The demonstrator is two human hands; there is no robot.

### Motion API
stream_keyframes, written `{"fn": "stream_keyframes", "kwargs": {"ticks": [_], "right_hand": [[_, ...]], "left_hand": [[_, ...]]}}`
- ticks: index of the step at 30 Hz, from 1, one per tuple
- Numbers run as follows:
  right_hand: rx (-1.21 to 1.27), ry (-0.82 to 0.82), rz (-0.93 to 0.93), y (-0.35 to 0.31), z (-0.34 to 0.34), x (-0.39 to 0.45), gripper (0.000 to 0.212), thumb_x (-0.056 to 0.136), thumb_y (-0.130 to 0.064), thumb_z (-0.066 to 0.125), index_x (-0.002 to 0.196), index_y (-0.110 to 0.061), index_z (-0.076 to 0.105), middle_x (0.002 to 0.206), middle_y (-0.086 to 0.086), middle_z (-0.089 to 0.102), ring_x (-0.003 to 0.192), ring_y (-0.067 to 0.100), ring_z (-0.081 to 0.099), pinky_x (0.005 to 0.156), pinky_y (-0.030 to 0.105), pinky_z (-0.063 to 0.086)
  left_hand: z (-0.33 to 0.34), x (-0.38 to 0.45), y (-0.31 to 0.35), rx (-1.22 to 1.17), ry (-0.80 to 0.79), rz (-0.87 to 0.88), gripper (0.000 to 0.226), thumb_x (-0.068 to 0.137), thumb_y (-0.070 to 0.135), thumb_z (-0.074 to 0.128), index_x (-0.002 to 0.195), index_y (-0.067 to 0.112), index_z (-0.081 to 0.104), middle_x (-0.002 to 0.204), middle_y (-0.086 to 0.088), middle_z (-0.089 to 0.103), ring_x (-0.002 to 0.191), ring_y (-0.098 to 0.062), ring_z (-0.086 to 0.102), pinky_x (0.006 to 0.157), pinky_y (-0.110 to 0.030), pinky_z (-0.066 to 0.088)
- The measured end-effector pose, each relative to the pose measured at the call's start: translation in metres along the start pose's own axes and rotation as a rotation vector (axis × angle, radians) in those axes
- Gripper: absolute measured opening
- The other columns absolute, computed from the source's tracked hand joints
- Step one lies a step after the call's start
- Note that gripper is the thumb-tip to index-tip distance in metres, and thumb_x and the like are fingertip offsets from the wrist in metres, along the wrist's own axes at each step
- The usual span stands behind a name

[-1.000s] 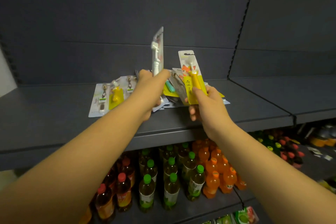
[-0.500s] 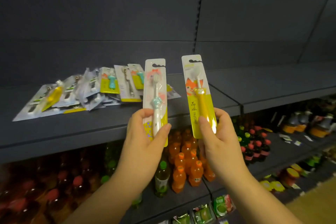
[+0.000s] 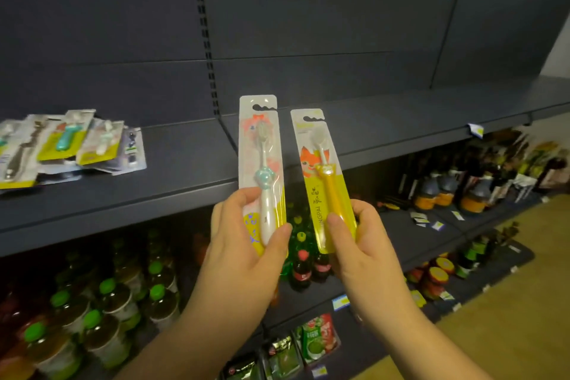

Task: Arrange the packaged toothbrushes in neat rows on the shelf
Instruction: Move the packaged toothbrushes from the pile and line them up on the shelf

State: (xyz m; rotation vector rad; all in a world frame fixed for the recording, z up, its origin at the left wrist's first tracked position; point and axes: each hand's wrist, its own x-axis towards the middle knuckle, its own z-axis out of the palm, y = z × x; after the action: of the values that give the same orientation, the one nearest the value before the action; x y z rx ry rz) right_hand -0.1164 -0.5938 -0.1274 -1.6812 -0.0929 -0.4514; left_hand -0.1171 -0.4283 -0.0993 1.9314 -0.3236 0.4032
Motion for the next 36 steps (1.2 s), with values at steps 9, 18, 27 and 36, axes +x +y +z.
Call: {"fn": "stream_keyframes", "kwargs": {"ticks": [9,18,27,36], "right_hand": [[-0.01,0.11,0.035,0.034,-0.102,0.053,0.021,0.092,-0.049,0.053,0.107,-0.036,0.053,0.09,-0.006,0.069,0.077,0.014,0.067,0.065,0.036,0.055],[-0.293,0.211,0.061,0.066,-0.224,0.134,0.037,0.084,-0.066,0.04,0.106,-0.038,0.048,0.068,-0.013,0.061,0.054,0.006,0.053,0.054,0.028,0.039],[-0.334,0.368,0.076,0.101,-0.366,0.192,0.031,0.084,-0.058,0.047,0.106,-0.036,0.05,0.071,-0.014,0.066,0.055,0.01,0.058,0.053,0.036,0.048],[-0.266,0.384,0.081,0.131,-0.527,0.227,0.036,0.082,-0.057,0.046,0.108,-0.032,0.052,0.068,-0.015,0.063,0.051,0.005,0.049,0.048,0.029,0.043]], "left_hand": [[0.12,0.05,0.019,0.068,-0.052,0.07,0.051,0.084,0.043,0.063,0.118,0.057,0.028,0.117,0.025,0.036,0.103,0.008,0.05,0.079,-0.016,0.049],[0.264,0.126,0.038,-0.104,-0.137,0.105,0.048,0.088,0.031,0.061,0.119,0.051,0.03,0.117,0.024,0.038,0.096,0.021,0.047,0.068,0.001,0.039],[0.418,0.175,0.076,-0.133,-0.289,0.163,0.039,0.088,0.045,0.057,0.119,0.057,0.035,0.116,0.026,0.042,0.1,0.005,0.054,0.083,-0.031,0.052],[0.562,0.194,0.135,-0.062,-0.261,0.173,0.036,0.086,0.043,0.054,0.114,0.056,0.034,0.116,0.026,0.037,0.102,0.017,0.045,0.078,-0.011,0.042]]}}
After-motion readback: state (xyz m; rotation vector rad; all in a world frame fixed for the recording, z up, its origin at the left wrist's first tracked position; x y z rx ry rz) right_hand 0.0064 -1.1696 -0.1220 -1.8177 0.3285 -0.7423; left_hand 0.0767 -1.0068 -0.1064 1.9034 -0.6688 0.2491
